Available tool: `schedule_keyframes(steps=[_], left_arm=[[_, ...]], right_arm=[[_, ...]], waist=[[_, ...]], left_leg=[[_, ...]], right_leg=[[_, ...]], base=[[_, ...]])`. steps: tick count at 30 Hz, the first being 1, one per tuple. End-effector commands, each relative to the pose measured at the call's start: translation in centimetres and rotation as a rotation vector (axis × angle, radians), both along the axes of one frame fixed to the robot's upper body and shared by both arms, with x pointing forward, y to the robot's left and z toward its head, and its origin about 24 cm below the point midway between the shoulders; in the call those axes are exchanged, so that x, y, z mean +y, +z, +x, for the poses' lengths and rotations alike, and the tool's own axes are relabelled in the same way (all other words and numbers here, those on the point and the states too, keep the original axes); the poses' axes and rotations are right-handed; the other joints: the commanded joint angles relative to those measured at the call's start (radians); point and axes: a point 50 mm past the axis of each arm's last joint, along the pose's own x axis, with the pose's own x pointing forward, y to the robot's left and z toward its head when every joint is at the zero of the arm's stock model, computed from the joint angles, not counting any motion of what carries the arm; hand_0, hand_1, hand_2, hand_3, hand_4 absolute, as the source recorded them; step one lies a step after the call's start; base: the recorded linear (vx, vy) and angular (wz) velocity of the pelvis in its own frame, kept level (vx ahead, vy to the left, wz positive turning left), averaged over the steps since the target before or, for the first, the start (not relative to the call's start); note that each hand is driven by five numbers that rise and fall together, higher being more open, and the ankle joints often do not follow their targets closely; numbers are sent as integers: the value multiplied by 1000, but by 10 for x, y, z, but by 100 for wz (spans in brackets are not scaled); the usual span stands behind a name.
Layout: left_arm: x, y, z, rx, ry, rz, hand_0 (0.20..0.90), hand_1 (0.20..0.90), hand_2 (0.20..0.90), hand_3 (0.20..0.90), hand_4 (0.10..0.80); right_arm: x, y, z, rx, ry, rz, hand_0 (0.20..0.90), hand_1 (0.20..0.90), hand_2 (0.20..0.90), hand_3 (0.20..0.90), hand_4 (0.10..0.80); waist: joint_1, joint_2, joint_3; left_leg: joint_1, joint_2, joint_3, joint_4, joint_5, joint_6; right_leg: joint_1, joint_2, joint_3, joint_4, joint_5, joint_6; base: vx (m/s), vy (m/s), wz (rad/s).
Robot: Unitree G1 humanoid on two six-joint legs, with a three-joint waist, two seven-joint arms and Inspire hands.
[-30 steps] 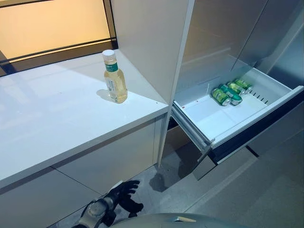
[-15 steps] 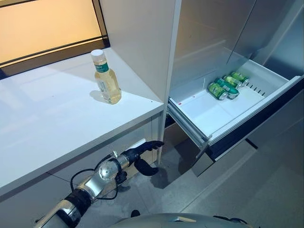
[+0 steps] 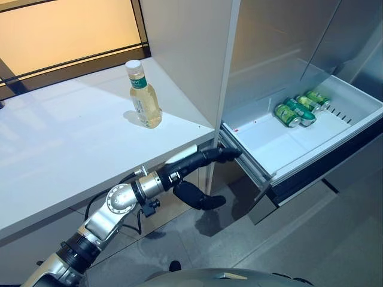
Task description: Put drinks into fridge and close the fridge
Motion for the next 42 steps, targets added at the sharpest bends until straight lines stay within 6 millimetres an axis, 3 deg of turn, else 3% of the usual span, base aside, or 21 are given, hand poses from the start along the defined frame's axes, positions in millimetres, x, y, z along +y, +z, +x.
schedule_keyframes(steps=[1,9,22,28,35,42], left_arm=[[1,69,5,-247,-60,-259,900,900,900,900,800],[18,114,2,-446,23,-440,900,900,900,900,800],[69,144,10,-668,571,-622,900,900,900,900,800],[104,119,30,-588,981,-510,900,900,900,900,800],[119,89,46,-381,1106,-375,900,900,900,900,800],[115,64,60,-181,1111,-318,900,900,900,900,800]], right_arm=[[14,-3,1,-18,-28,64,900,900,900,900,800],[16,-4,-3,-19,-30,72,900,900,900,900,800],[21,-6,-11,5,-32,77,900,900,900,900,800],[22,-6,-9,15,-39,72,900,900,900,900,800],[19,-6,-5,18,-38,60,900,900,900,900,800],[18,-5,-3,26,-31,54,900,900,900,900,800]], waist=[[23,1,-20],[34,-12,-31],[38,-23,-58],[39,-20,-68],[41,-12,-68],[37,-6,-68]], left_leg=[[-9,-26,-23,4,-97,35],[-9,-31,-40,4,-100,37],[-2,-32,-54,4,-98,33],[3,-32,-54,4,-99,31],[5,-31,-53,5,-98,31],[13,-32,-54,6,-106,32]], right_leg=[[-100,-13,8,32,59,76],[-95,-10,9,27,59,67],[-86,-4,13,23,54,58],[-81,-3,15,22,49,56],[-79,-3,14,24,46,56],[-70,-2,17,21,40,58]], base=[[0,0,0],[-1,-11,2],[15,-6,1],[23,5,0],[4,2,0],[7,0,0]])
